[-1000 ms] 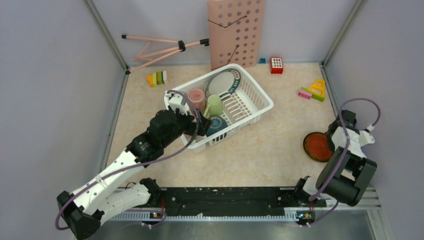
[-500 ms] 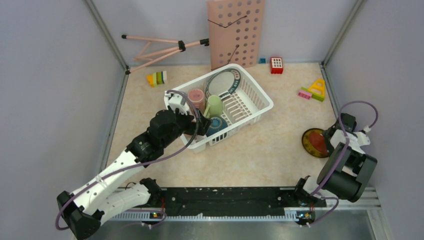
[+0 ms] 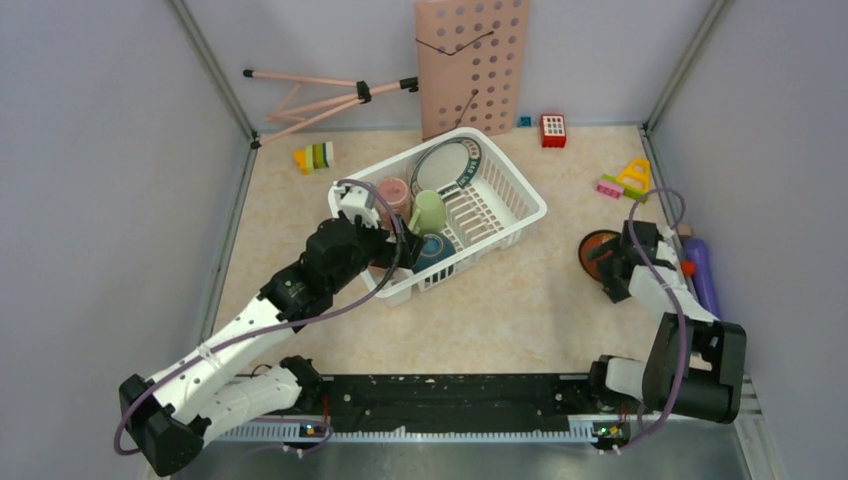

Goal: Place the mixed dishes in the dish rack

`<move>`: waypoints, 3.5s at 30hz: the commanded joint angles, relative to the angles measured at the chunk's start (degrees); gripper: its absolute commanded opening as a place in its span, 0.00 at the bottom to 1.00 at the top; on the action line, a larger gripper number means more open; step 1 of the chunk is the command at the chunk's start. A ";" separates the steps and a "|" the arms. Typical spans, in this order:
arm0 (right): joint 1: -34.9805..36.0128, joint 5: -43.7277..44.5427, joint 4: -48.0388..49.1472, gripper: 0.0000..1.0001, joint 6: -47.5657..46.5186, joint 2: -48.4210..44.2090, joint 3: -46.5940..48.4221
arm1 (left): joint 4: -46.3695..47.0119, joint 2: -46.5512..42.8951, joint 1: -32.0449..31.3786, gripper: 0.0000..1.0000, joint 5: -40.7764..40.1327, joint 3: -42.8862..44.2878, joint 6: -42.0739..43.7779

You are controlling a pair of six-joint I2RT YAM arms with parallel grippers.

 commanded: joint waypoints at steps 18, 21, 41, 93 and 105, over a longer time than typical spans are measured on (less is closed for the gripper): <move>1.83 6.58 -16.96 0.94 0.41 -5.89 8.37 | 4.52 -0.01 0.10 0.97 -0.80 -1.70 -0.83; -2.78 3.87 -12.23 0.94 -1.92 -3.82 6.94 | 4.30 -0.02 0.12 0.97 -0.88 -1.58 -0.31; -3.82 6.33 -6.07 0.54 -1.24 10.71 6.91 | 3.07 -2.05 0.12 0.98 -2.20 -2.17 1.71; 9.69 -29.37 -23.58 0.00 -23.72 -20.31 17.00 | 19.22 8.61 0.14 0.97 22.38 -0.31 -3.66; 9.69 -36.97 -22.15 0.00 -28.47 -23.36 22.68 | 22.94 14.54 0.77 0.98 26.66 3.66 -9.18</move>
